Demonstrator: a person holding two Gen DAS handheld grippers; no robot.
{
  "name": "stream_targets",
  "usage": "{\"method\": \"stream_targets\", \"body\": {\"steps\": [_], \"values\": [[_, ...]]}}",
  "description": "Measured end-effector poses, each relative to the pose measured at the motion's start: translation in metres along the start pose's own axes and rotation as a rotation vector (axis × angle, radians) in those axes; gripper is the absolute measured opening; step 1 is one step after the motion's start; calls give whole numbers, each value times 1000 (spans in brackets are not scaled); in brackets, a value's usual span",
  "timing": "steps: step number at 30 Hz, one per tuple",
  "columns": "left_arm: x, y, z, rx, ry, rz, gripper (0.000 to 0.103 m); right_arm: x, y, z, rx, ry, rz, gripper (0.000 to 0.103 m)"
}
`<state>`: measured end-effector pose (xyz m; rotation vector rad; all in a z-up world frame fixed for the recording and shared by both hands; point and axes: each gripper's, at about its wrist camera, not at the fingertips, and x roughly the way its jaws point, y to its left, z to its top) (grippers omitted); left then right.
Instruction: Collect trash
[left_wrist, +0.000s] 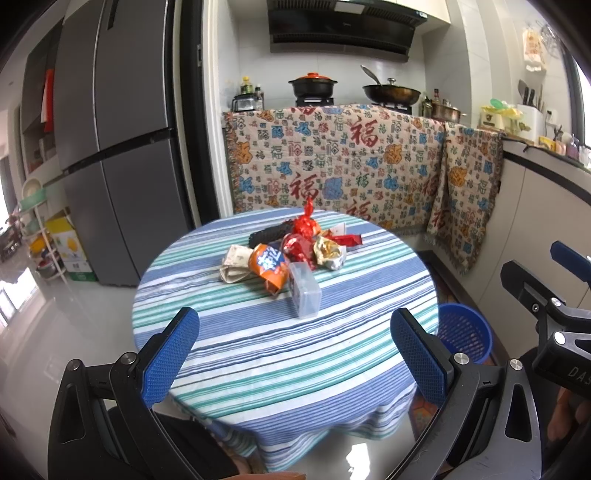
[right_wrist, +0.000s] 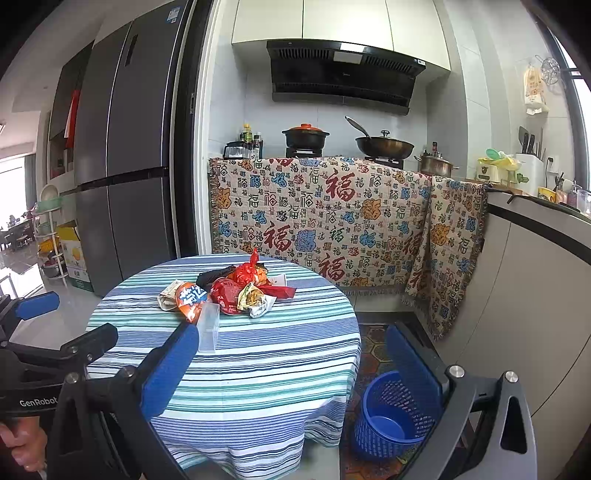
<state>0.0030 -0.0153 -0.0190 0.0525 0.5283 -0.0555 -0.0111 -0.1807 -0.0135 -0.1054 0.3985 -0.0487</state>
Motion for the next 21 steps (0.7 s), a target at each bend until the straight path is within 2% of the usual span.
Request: {"method": "stream_targets", "body": {"steps": [7, 13, 21], "values": [[3, 1, -2, -8, 14, -1, 103, 0, -1, 0, 1, 0, 1, 103], [22, 6, -5, -9, 42, -7, 103, 7, -1, -1, 2, 4, -7, 103], [83, 17, -7, -69, 117, -116, 103, 54, -7, -19, 32, 25, 37, 103]]}}
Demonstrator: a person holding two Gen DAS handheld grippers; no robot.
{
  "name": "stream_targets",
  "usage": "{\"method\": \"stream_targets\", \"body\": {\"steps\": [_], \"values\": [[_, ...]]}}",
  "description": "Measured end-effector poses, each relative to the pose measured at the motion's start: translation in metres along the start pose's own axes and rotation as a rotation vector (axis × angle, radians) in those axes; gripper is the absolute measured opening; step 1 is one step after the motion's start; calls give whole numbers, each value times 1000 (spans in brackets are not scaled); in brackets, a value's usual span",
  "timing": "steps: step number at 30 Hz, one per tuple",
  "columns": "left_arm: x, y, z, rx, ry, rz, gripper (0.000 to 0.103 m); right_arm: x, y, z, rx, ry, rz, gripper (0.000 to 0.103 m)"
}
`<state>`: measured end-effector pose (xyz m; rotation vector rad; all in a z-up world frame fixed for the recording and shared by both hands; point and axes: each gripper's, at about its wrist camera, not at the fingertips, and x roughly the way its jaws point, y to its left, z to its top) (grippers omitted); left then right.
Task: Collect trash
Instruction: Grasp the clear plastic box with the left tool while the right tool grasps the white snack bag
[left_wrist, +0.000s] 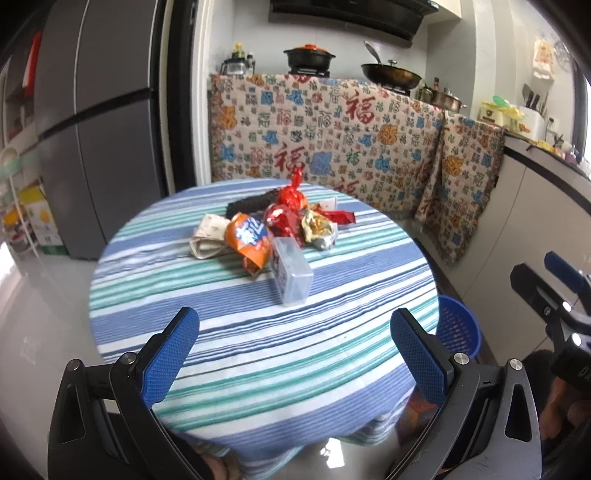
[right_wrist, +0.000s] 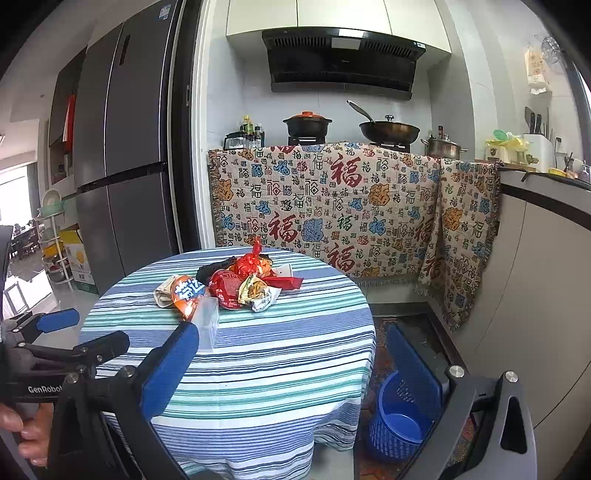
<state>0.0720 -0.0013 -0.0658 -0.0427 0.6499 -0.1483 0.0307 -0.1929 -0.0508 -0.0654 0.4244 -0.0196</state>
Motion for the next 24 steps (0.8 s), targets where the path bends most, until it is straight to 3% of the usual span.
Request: {"method": "stream_targets", "body": {"steps": [3, 8, 14, 19, 24], "values": [[35, 6, 6, -33, 41, -31, 102, 33, -3, -7, -29, 31, -8, 103], [93, 8, 15, -36, 98, -20, 102, 92, -15, -18, -76, 115, -13, 103], [142, 6, 20, -19, 139, 9, 101, 171, -19, -24, -118, 231, 102, 103], [161, 3, 20, 5, 140, 46, 87, 236, -20, -32, -103, 355, 181, 103], [169, 7, 20, -6, 143, 63, 73, 264, -22, -35, -71, 405, 216, 102]]}}
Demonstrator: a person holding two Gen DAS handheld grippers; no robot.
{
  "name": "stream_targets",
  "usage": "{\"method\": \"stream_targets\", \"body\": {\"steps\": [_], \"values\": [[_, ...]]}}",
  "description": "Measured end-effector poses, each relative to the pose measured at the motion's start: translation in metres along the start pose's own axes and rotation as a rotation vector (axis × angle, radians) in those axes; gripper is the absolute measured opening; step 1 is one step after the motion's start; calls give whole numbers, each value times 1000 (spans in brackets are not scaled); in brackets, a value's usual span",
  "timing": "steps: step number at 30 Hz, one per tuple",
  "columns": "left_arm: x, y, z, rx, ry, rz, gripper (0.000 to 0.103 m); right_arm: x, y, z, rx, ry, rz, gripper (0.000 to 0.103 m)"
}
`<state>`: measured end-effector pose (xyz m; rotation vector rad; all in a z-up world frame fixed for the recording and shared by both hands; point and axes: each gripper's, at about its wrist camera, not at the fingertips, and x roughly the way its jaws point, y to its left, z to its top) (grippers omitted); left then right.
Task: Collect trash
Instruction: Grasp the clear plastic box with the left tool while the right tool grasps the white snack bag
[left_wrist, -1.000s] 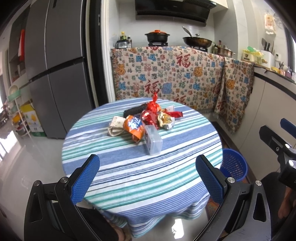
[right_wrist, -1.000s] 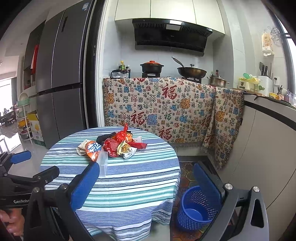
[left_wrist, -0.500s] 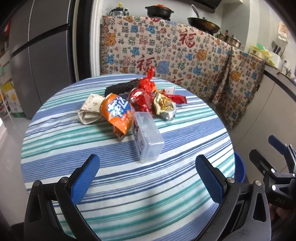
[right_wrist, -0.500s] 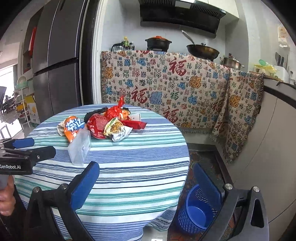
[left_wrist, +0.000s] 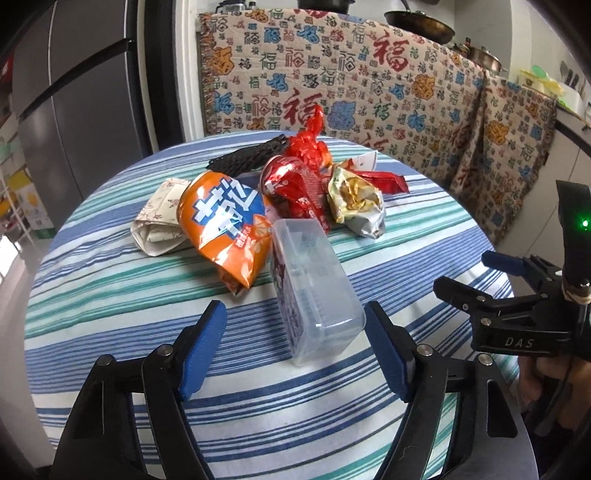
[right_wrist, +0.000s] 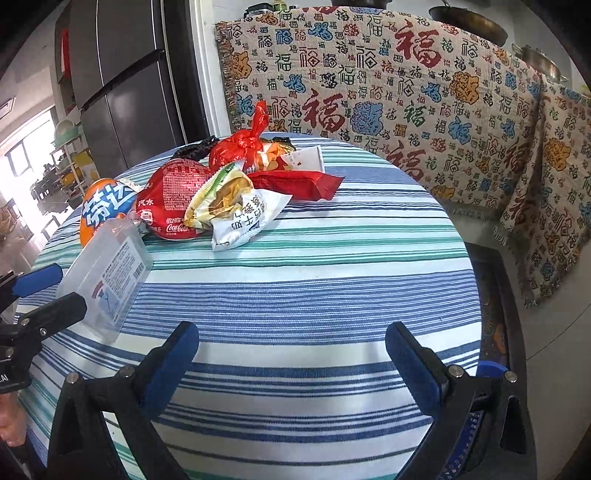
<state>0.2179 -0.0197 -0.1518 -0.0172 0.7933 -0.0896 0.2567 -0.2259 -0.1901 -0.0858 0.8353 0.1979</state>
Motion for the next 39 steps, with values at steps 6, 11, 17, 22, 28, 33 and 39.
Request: {"method": "stream_targets", "body": {"steps": [6, 11, 17, 22, 28, 33, 39], "values": [[0, 17, -3, -77, 12, -75, 33, 3, 5, 3, -15, -5, 0, 102], [-19, 50, -19, -173, 44, -148, 33, -5, 8, 4, -23, -30, 5, 102], [-24, 96, -27, -268, 79, -120, 55, 5, 9, 12, -10, -6, 48, 101], [-15, 110, -30, -276, 99, -78, 64, 25, 14, 37, 12, 13, 98, 90], [-14, 93, -31, -169, 93, -140, 97, 69, 28, 70, -58, 49, 107, 89], [-2, 75, -30, -26, 106, -45, 97, 81, 30, 69, -60, 86, 145, 43], [7, 81, -25, -53, 104, -9, 92, 43, 34, 38, -64, 223, 220, 46]]}}
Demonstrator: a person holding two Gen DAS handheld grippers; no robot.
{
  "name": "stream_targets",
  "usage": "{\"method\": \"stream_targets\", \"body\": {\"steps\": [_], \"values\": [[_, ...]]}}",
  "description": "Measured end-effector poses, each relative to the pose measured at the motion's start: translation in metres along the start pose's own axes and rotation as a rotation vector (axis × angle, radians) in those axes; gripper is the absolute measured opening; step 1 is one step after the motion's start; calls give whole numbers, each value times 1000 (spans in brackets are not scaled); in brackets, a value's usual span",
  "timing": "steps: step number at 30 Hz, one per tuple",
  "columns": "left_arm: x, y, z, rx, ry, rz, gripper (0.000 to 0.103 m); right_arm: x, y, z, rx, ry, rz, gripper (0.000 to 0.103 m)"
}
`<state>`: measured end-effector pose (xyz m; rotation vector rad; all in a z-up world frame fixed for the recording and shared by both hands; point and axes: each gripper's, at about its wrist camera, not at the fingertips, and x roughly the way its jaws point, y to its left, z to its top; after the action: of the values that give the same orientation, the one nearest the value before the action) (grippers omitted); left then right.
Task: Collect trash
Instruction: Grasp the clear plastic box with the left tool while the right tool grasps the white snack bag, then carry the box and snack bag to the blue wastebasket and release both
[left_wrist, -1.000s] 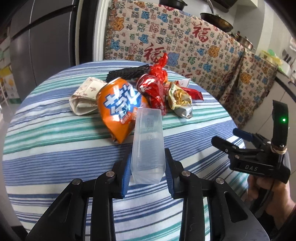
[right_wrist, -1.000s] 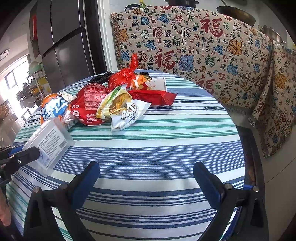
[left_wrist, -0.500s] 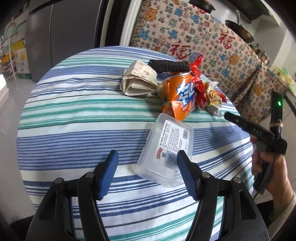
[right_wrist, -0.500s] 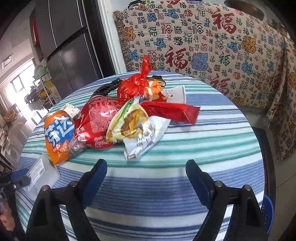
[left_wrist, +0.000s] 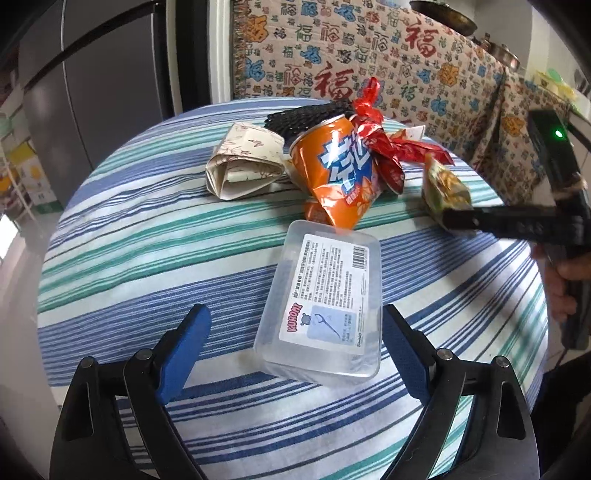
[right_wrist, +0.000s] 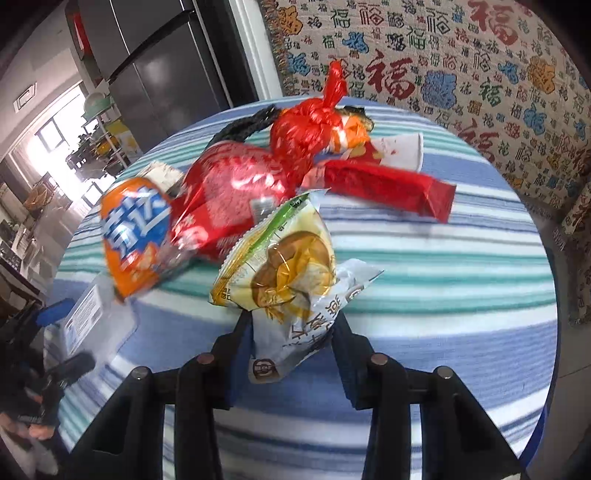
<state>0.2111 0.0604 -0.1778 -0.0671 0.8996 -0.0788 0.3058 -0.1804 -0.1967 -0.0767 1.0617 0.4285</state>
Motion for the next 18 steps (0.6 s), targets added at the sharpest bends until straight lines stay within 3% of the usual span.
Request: {"method": "stream_targets", "body": {"steps": [1, 3, 4, 6, 11, 14, 15, 16, 17, 18], "values": [[2, 2, 2, -18, 6, -9, 92, -5, 1, -7, -4, 15, 18, 47], [8, 1, 1, -31, 18, -9, 92, -15, 0, -17, -9, -8, 34, 73], [11, 0, 2, -31, 28, -1, 92, -19, -2, -19, -17, -33, 23, 76], [15, -5, 3, -12, 27, 26, 92, -20, -6, -19, -48, -50, -12, 77], [16, -12, 2, 12, 25, 45, 85, -15, -10, -13, -33, -45, 71, 77], [16, -11, 3, 6, 22, 40, 83, -12, 1, -15, -55, -56, 48, 77], [15, -10, 2, 6, 20, 41, 78, -9, 3, -15, -62, -54, 30, 75], [14, -10, 2, 9, 17, 40, 71, -5, 3, -16, -57, -40, 22, 67], [13, -9, 1, 12, 15, 33, 65, -1, 2, -17, -42, -26, 33, 41], [13, -9, 1, 12, 15, 30, 65, -1, 2, -17, -31, -38, 26, 39]]}}
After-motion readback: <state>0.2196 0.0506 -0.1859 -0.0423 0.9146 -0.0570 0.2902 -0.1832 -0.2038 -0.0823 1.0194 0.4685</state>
